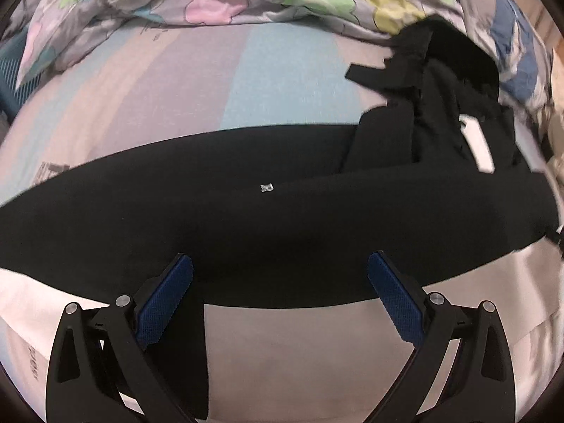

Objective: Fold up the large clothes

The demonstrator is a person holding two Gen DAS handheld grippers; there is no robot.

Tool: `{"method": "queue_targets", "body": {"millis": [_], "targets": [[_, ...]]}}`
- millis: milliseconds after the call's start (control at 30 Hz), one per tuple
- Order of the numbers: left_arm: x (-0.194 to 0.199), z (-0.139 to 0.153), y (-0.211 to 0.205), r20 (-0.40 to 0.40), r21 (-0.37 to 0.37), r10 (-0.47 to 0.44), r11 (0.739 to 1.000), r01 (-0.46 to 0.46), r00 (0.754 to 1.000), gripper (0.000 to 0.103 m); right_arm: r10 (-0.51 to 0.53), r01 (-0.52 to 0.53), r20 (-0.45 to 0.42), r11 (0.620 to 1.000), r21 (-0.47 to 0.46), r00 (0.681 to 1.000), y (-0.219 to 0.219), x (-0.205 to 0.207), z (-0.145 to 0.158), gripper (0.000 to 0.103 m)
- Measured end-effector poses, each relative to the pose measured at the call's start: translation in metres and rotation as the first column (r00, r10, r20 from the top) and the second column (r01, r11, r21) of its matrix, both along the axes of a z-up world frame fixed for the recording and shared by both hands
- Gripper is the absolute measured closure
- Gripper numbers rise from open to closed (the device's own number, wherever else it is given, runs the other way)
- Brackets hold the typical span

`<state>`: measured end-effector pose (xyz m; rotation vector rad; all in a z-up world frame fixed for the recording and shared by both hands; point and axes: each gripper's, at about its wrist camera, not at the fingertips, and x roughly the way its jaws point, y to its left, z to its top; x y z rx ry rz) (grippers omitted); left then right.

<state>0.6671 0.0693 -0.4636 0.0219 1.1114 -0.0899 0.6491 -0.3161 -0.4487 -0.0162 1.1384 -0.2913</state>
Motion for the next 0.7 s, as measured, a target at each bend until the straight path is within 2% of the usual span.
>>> {"method": "queue_targets", "body": {"millis": [100,300,467,700], "targets": [[-0.004,-0.007,-0.007,0.003,0.039,-0.016,0.999,0.015,1.000,0.006,-0.017,0.017,-0.005,1.000,0.014,1.000,-0.016,-0.001,-0.014,0.022],[0.001,-0.014,-0.008,-0.008,0.040,0.007,0.999,-0.007,1.000,0.005,-0.006,0.006,-0.026,1.000,0.013,1.000,-0.021,-0.003,-0.034,0.023],[0.000,-0.020,-0.011,-0.002,0.055,0.018,0.998,-0.018,1.000,0.005,-0.008,0.009,-0.026,1.000,0.026,1.000,-0.023,-0.003,-0.040,0.022],[0.000,-0.022,-0.012,0.013,0.059,0.015,0.998,-0.016,1.000,0.005,0.001,-0.001,-0.038,1.000,-0.008,0.999,-0.016,-0.001,-0.048,0.021]]}}
